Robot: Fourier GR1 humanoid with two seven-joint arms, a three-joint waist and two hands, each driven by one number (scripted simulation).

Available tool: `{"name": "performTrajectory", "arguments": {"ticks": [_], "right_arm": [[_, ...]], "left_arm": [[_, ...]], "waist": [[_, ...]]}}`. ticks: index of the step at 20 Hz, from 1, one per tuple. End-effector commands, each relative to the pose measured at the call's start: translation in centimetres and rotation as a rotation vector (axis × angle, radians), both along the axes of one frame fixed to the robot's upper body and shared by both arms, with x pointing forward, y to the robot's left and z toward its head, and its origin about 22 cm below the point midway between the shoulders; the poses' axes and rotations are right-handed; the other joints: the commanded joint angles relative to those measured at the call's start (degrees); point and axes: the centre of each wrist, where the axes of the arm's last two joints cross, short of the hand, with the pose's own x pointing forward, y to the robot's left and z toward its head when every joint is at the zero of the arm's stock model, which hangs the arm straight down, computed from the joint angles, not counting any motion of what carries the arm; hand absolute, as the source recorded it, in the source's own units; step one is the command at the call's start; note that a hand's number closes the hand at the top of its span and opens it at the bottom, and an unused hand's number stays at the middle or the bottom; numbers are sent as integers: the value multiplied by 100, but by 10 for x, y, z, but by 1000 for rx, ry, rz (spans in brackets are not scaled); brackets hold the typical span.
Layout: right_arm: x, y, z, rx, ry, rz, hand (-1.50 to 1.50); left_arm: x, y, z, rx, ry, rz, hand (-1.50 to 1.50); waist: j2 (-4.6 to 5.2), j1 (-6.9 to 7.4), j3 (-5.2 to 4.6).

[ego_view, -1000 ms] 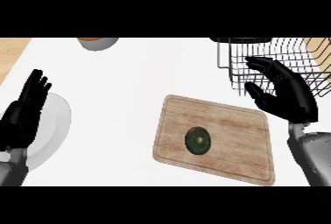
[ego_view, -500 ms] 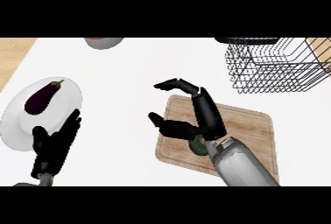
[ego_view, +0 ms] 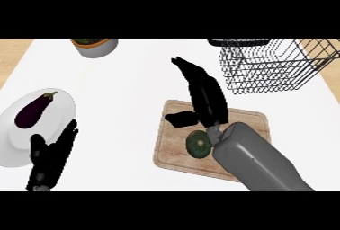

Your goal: Pick the squash from the cutting board and place it in the basket

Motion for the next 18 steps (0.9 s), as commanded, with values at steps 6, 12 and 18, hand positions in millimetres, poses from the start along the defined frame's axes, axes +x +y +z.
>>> {"name": "performTrajectory", "arguments": {"ticks": [6, 12, 18], "right_arm": [[-6, 1, 107, -431, 99, -121, -150], [-27, 1, 148, -581, 329, -39, -150], [-38, -12, 168, -663, 407, -44, -150]], "left_arm": [[-24, -5, -21, -22, 142, 47, 0], [-31, 6, -24, -10, 142, 79, 0], [-38, 11, -20, -11, 138, 54, 0]], "waist": [[-5, -200, -39], [30, -234, -38], [53, -131, -35]]}}
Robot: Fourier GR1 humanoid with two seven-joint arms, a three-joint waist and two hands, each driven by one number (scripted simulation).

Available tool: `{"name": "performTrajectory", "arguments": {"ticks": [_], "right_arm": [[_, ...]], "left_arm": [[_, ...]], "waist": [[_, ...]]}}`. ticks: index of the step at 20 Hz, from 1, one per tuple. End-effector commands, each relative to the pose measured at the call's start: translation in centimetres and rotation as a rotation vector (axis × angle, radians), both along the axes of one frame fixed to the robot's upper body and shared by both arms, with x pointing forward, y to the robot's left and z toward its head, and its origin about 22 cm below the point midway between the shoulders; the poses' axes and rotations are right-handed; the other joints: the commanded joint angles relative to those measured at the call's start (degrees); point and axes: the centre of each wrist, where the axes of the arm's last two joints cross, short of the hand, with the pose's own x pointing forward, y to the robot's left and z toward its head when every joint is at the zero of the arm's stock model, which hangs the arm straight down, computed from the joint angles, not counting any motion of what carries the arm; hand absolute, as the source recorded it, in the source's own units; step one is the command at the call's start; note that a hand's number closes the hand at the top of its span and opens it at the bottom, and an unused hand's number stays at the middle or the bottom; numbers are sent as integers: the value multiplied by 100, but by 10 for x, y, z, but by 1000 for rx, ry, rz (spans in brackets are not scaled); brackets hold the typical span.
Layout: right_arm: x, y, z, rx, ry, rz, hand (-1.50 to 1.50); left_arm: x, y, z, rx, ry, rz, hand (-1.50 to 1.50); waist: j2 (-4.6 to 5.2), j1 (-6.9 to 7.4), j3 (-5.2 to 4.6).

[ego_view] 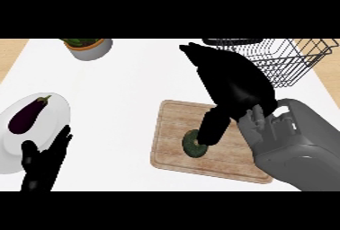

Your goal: Pick the squash from the cutting board and place it in the basket

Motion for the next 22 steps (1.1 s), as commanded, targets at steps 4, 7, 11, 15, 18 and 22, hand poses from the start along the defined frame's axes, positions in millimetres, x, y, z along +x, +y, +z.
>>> {"name": "performTrajectory", "arguments": {"ticks": [4, 7, 11, 15, 18, 22], "right_arm": [[-24, -11, 33, -162, 96, -73, -150], [-32, -13, 28, -142, 126, -90, -150], [-37, -8, 22, -94, 120, -105, -150], [-51, -18, -4, -66, 141, -104, -150], [-45, -12, -16, -62, 123, -128, -150], [-50, -6, -38, -95, 140, -138, -150]], "left_arm": [[-14, -10, -18, -32, 108, -1, 0], [-14, -2, -15, -24, 118, 23, 0], [-3, -6, -14, -5, 107, -2, 0], [-5, -16, -14, -35, 115, -11, 0], [-9, -23, -5, -35, 85, -34, 0], [-6, 0, -16, -16, 93, -25, 0]], "waist": [[71, 16, -50], [95, 98, -48], [157, 204, -46], [153, 178, -36], [175, 313, -33], [180, 281, -42]]}}
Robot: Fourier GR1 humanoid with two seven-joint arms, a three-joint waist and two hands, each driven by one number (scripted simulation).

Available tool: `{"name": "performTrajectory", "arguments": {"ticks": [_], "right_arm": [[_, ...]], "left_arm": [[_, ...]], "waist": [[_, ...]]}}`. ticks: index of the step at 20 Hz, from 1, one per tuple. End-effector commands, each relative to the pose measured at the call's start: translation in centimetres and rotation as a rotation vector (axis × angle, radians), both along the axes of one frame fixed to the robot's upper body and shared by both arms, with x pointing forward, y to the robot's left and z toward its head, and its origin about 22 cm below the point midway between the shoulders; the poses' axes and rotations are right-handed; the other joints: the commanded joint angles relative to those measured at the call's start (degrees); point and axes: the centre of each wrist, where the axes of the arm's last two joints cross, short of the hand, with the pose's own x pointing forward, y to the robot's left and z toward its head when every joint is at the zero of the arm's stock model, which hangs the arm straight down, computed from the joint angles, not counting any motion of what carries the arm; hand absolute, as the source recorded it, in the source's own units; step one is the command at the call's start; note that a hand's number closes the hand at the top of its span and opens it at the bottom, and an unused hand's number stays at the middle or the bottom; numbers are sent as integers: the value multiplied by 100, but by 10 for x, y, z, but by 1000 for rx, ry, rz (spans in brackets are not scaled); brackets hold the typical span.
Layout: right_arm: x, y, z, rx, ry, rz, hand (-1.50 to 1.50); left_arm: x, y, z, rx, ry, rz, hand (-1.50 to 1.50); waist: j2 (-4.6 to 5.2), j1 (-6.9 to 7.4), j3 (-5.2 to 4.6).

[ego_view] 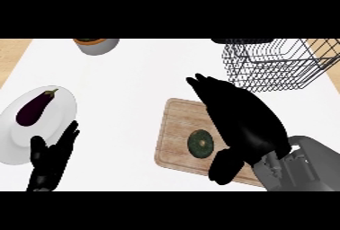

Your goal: Pick the squash from the cutting board and place it in the basket

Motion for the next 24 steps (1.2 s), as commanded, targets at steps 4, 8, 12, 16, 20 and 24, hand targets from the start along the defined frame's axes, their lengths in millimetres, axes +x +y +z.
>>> {"name": "performTrajectory", "arguments": {"ticks": [4, 8, 12, 16, 20, 24], "right_arm": [[6, 9, -28, -131, 76, -182, -150], [-11, -5, -67, -113, 77, -176, -150], [-7, -1, -58, -101, 87, -183, -150], [-19, 4, -88, -82, 77, -181, -150], [-8, -15, -103, -109, 79, -197, -150], [2, -4, -115, -106, 51, -192, -150]], "left_arm": [[-12, 13, -18, -15, 103, 13, 0], [-12, -8, -28, -5, 122, 17, 0], [-9, -7, -17, -6, 127, 10, 0], [-12, -6, -20, -20, 117, 6, 0], [-15, -5, -17, -19, 120, -10, 0], [-9, -2, -14, -5, 107, -17, 0]], "waist": [[57, 66, -60], [64, -8, -52], [53, 51, -51], [60, 68, -50], [63, 82, -47], [74, 113, -48]]}}
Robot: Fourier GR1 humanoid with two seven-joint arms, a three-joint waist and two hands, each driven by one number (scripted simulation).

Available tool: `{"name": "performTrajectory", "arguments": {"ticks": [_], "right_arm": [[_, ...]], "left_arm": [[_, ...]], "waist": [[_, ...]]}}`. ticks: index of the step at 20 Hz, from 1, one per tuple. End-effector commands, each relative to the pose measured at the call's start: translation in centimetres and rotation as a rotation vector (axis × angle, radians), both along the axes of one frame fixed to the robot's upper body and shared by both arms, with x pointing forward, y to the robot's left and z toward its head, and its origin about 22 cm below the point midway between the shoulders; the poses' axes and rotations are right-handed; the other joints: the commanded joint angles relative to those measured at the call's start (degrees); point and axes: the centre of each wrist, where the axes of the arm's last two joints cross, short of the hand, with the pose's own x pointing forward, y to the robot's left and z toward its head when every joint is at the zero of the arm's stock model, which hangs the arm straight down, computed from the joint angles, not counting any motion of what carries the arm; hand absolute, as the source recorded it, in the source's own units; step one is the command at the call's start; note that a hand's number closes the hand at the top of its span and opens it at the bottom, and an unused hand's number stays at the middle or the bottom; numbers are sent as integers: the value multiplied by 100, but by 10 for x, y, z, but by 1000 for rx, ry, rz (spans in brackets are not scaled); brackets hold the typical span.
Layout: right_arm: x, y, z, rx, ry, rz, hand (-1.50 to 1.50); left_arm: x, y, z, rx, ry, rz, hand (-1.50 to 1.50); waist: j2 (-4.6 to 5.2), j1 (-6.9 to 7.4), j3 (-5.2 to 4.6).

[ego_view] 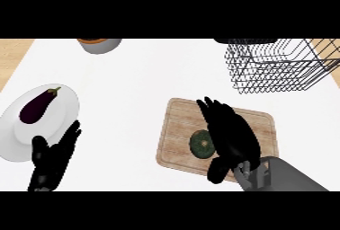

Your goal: Pick the squash from the cutting board and place it in the basket

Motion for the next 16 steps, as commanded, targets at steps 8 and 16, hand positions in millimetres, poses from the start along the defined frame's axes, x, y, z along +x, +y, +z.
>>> {"name": "performTrajectory", "arguments": {"ticks": [8, 16], "right_arm": [[2, 25, -23, -46, 31, -56, -150], [11, 10, -55, -128, 127, -76, -150]], "left_arm": [[-1, -19, -14, -21, 122, 29, 0], [-13, -13, -30, -18, 117, 17, 0]], "waist": [[49, 1, -66], [51, -16, -68]]}}
